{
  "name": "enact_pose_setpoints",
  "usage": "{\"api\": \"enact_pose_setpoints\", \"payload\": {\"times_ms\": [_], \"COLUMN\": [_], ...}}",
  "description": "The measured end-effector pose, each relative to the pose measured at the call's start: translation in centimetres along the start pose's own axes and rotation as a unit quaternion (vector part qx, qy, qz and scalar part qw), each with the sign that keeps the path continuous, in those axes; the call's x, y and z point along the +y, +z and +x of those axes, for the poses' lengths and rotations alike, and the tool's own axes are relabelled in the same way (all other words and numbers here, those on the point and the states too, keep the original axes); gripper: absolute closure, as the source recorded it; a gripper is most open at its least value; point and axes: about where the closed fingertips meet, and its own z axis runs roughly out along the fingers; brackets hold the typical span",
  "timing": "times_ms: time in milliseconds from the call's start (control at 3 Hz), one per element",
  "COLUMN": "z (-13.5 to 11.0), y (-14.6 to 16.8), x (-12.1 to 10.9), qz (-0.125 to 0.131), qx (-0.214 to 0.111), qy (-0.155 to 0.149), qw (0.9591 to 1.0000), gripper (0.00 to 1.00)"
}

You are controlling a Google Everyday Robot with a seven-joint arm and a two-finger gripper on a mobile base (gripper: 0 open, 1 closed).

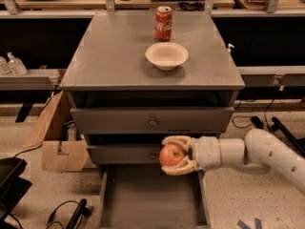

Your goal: Pick apple from bottom drawer and place on counter

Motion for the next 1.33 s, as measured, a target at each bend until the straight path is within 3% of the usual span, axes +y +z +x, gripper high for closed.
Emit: {"api": "enact_pose_setpoints", "payload": {"times_ms": [333, 667, 1000, 1333], "z": [-6.1, -16.3, -22.5, -25.7], "y": [-1.5, -2.2, -1.1, 0.3], "x": [-2.8, -10.0, -15.6, -22.4], "qz": [0.01, 0.03, 0.047, 0.089], "qx": [0.016, 0.059, 0.083, 0.102], "qy": [0.016, 0.016, 0.016, 0.028], "qw": [0.9997, 0.9977, 0.9953, 0.9905], "gripper": [1.0, 1.0, 1.0, 1.0]}}
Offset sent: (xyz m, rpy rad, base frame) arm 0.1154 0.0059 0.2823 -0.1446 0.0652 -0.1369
